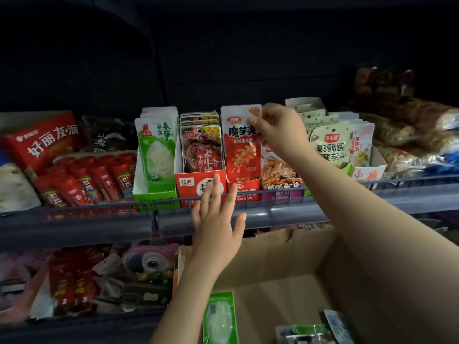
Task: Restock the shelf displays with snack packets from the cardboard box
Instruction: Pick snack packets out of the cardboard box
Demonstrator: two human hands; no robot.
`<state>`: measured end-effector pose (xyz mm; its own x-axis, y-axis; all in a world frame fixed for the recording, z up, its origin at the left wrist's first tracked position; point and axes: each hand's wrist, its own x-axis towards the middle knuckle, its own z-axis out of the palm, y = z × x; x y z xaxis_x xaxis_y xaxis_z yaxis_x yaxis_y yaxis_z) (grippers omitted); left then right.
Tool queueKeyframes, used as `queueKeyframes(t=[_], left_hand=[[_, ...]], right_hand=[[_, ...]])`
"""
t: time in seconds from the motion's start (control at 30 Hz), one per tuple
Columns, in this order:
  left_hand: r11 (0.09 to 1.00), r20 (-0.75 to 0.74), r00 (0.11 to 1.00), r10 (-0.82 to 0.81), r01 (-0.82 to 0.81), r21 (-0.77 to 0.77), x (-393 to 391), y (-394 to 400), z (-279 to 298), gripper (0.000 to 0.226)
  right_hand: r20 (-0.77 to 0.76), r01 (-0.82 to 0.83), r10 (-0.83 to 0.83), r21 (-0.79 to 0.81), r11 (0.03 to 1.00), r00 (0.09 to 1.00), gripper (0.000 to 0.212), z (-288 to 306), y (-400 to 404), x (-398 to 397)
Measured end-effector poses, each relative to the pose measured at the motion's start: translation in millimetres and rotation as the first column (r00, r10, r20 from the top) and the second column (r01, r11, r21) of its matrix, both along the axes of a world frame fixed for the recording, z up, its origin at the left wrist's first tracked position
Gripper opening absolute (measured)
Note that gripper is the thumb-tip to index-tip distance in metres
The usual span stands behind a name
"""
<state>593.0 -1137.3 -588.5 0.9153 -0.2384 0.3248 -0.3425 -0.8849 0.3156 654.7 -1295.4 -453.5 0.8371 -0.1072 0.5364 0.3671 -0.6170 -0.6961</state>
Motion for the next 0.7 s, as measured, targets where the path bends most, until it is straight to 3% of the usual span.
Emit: queueKeyframes(t=[0.17, 0.33, 0.5, 0.7], left_hand=[[0.999, -0.018, 1.0, 0.014, -0.014, 0.038, -2, -1, 1, 0.063], [0.997, -0.02, 0.999, 0.036, -0.034, 0.076, 0, -1, 0, 0.063], [0.997, -0.015, 0.999, 0.031, -0.03, 0.071, 0, -2, -1, 0.064], [0.999, 0.002, 1.0, 0.019, -0.019, 0.049, 0, -2, -3, 0.064]], right_hand=[[-0.14, -0.007, -0.002, -0.068, 0.998, 0.99, 0.026, -17, 0, 7], [-0.264, -0.033, 0.011, -0.079, 0.996, 0.964, 0.023, -26, -4, 8], [-0.271, 0.009, -0.03, -0.079, 0.997, 0.962, 0.033, -32, -6, 9], [-0.257, 0.013, 0.005, 0.067, 0.998, 0.966, 0.026, -39, -5, 4]])
